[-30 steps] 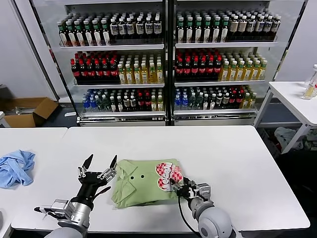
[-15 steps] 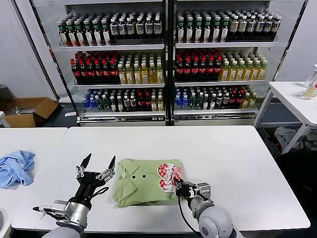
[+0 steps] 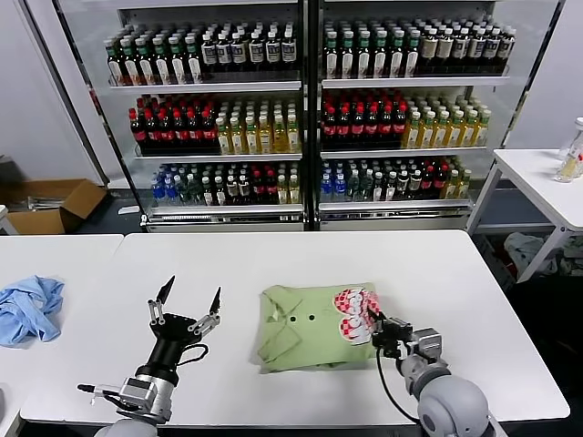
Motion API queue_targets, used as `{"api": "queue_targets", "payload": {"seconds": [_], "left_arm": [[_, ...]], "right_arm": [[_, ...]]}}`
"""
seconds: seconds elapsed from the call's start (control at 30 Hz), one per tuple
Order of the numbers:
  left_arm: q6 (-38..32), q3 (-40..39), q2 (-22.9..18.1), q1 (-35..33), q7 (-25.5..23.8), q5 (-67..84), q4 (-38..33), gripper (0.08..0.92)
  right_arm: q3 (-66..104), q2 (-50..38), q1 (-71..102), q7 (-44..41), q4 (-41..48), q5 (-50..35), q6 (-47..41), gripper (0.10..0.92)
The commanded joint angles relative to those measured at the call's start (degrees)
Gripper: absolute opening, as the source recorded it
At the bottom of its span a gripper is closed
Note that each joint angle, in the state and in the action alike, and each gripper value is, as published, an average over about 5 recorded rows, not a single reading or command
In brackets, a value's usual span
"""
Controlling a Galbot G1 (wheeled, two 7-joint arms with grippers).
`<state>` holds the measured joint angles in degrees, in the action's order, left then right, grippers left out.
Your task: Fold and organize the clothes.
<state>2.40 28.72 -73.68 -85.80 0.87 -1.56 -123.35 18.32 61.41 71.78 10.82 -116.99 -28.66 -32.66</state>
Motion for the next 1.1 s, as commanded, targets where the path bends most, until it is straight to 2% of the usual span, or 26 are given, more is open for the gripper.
{"api": "queue_targets", "payload": {"seconds": [0.03, 0.13, 0.47, 0.6, 0.8, 0.87, 0.97, 1.1], "left_arm": [[-4.67, -2.1, -0.37, 1.12, -0.97, -10.11, 3.23, 0.823], [-3.67, -3.12, -0.4, 2.05, -1.18, -10.16, 3.93, 0.823], [-1.27, -3.69, -1.79, 5.78, -2.45, -12.88, 6.21, 0.823], [-3.63, -3.11, -1.7, 6.9, -2.5, -16.03, 7.56, 0.823], [-11.16, 0.61, -1.49, 10.03, -4.48, -24.93, 11.47, 0.823], [-11.19, 1.0, -1.6, 10.62, -4.89, -23.46, 11.82, 0.823], [-8.6, 0.12, -1.76, 10.73, -5.54, -11.47, 11.1, 0.823], [-0.68, -1.19, -1.78, 9.51, -4.04, 1.39, 8.58, 0.823]], "right_arm": [[4.07, 0.06, 3.13, -3.1, 0.39, 6.1, 1.64, 0.132], [5.12, -0.19, 5.36, -2.23, -2.25, 6.2, 2.78, 0.19], [9.59, -0.77, 9.29, -1.49, -9.35, 6.97, 5.52, 0.483], [9.56, -0.71, 5.59, -1.89, -5.31, 10.82, 9.22, 0.596], [9.33, -2.15, -0.54, -4.37, 2.42, 17.7, 15.85, 0.765], [9.02, -2.33, -2.12, -4.94, 4.24, 18.22, 16.69, 0.802], [8.54, -2.53, -3.87, -5.37, 6.18, 18.25, 17.46, 0.82], [8.28, -2.71, -4.16, -5.62, 6.79, 17.45, 18.11, 0.822]]}}
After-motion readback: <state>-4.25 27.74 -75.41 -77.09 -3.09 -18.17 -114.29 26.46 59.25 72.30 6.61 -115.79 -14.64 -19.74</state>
